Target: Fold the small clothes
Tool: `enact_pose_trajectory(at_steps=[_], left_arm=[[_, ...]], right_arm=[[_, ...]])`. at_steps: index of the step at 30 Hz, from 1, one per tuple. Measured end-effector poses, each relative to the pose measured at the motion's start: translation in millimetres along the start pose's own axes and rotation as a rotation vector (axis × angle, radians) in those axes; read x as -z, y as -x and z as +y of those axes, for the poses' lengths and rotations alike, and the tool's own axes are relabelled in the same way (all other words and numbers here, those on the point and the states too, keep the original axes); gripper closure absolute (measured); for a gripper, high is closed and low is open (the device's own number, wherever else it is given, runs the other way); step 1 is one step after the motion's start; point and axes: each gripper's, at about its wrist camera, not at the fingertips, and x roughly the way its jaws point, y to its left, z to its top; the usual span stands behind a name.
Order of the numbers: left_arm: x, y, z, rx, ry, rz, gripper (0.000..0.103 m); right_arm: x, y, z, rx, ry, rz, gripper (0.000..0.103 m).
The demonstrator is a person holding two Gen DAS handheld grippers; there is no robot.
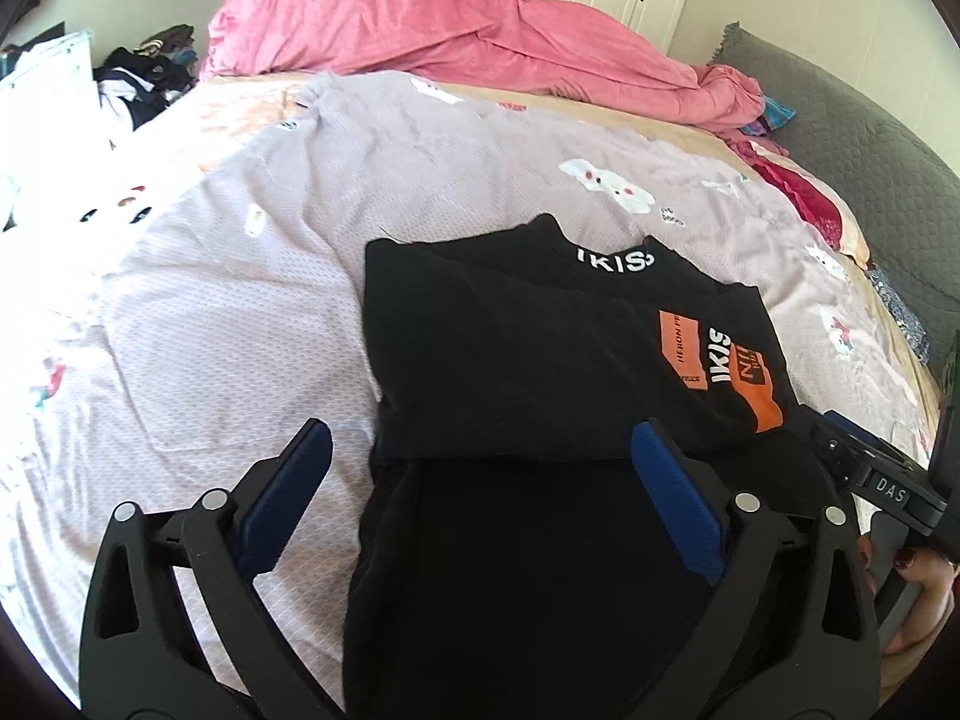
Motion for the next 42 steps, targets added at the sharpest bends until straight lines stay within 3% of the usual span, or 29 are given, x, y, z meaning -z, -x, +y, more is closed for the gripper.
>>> enact_pose_trajectory(at_steps=[20,42], left_arm=[[25.8,52.1,24.7,-0.062,0.067,-0.065,0.009],[65.8,75.5,30.9,-0.117,0.078,-0.041,0.009]], right_arm=[[8.6,46.4,28.4,-0.044,0.068,-0.081,0.005],[41.0,71.2,27.2,-0.048,0.101,-0.052,0.005]])
